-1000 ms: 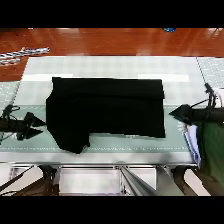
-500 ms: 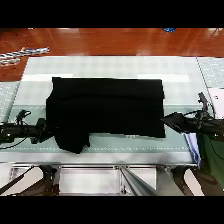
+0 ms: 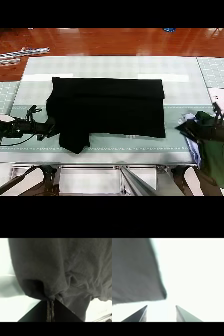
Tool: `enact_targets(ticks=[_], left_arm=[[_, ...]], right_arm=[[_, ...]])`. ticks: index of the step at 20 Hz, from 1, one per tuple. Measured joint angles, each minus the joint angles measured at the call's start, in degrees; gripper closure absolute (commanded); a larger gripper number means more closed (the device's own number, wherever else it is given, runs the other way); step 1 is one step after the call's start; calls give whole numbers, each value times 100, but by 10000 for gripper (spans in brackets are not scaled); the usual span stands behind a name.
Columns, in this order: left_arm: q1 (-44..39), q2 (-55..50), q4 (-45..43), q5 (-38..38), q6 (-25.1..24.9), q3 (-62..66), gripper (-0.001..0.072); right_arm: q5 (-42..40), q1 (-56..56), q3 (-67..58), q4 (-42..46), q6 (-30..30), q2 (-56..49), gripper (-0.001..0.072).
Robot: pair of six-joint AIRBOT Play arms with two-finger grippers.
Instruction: Fold the shirts.
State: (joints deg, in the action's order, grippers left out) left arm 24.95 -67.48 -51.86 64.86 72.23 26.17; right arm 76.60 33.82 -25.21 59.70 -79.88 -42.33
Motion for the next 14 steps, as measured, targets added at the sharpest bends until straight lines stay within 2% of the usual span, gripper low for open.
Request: enact_targets(ticks=[3,7,13,14], left_arm=[[-24,-4,-13,13,-2,42,687],[-33,-4,-11,31,-2,59,687],[-33,-7,7,46,-22,63,687],[-33,-4,9,44,-22,63,687]], right_arm=[[129,-120,302,151,-177,-42,303],[-87,-452,442,131,-260,-509,303],[-1104,-1123,433,-647,-315,-1445,304],[-1233,-1266,400,-811,-321,-1591,330]])
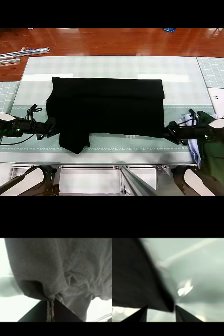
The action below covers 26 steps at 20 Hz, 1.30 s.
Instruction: Fold the shirts.
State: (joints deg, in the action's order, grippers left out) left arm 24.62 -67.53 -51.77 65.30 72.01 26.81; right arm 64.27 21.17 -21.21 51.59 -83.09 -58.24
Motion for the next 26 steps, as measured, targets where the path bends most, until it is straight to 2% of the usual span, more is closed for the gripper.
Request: enact_targets(ticks=[1,2,3,5,8,12,15,21,26], left_arm=[[0,-2,0,-2,0,0,687],[0,0,2,-4,-2,0,687],[0,-2,7,-7,0,4,687],[2,7,13,-26,-11,28,687],[7,57,-20,-13,-109,258,687],[-20,120,120,46,-221,859,687],[-275,-4,310,-273,-203,1438,687],[-994,-1178,398,-763,291,3209,687],[-1207,-2516,424,-490,728,4911,687]], right_arm=[[-149,-151,-52,-114,-13,-146,439],[-304,-289,-105,-170,-11,-280,634],[-463,-426,-173,-212,-4,-411,692],[-525,-625,-363,-291,168,-542,692],[-170,-686,-769,-234,358,-437,692],[157,-424,-1320,133,240,-116,692],[-17,-369,-1764,87,221,-223,692],[-376,-675,-2988,-188,260,-1519,692],[-535,-756,-4089,-317,273,-2625,692]])
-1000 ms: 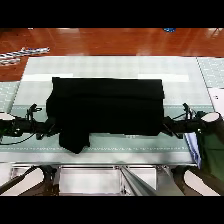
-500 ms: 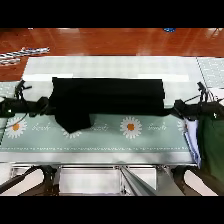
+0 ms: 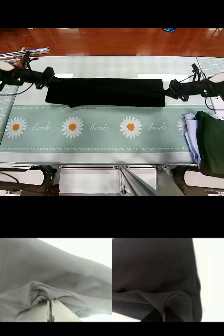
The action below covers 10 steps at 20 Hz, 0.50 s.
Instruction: Fold the shirts.
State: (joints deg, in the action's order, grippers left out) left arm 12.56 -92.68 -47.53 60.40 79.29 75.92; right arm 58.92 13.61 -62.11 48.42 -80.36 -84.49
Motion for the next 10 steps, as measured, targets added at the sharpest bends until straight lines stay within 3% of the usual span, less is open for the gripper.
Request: enact_targets(ticks=[6,7,8,9,10], left_arm=[[-66,-1305,-4,717,131,1316,686],[-76,-1440,-2,739,136,1408,654],[-81,-1550,-2,754,136,1469,508],[-83,-1617,-4,772,138,1515,204],[-83,-1679,-4,796,168,1558,205]], right_arm=[[-256,-24,-1069,-345,26,-1043,692],[-306,-24,-1163,-420,42,-1178,691],[-361,-24,-1237,-483,55,-1318,632],[-431,-24,-1290,-542,70,-1427,400],[-516,-24,-1329,-597,90,-1523,303]])
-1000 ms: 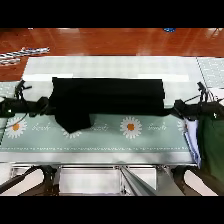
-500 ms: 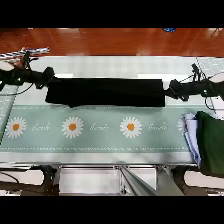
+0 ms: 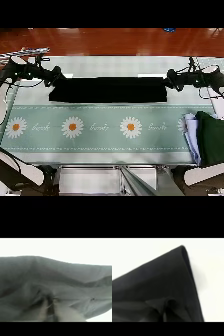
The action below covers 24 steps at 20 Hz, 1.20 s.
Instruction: Fold the shirts.
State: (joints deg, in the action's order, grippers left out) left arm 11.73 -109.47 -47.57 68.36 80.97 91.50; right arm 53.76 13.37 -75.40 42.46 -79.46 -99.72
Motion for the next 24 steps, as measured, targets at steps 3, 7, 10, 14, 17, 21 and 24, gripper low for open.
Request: enact_targets(ticks=[3,7,10,14,17,21,24], left_arm=[[96,-90,-87,413,122,275,226],[675,7,-481,1314,708,970,400],[1106,588,-1029,1587,944,1220,398],[1172,1864,-1683,1169,951,848,385],[745,3206,-1864,439,791,-415,384],[-68,4664,-1993,-544,710,-2568,203],[-570,5051,-2017,-933,789,-3748,203]], right_arm=[[50,26,-107,-116,59,-111,302],[767,387,-319,-46,109,216,303],[1263,874,-367,245,120,807,303],[1099,1252,138,1303,-177,1700,302],[428,1349,920,1606,-516,2028,293],[-155,1381,1484,962,-160,1797,290],[-321,1325,1567,212,343,1373,290]])
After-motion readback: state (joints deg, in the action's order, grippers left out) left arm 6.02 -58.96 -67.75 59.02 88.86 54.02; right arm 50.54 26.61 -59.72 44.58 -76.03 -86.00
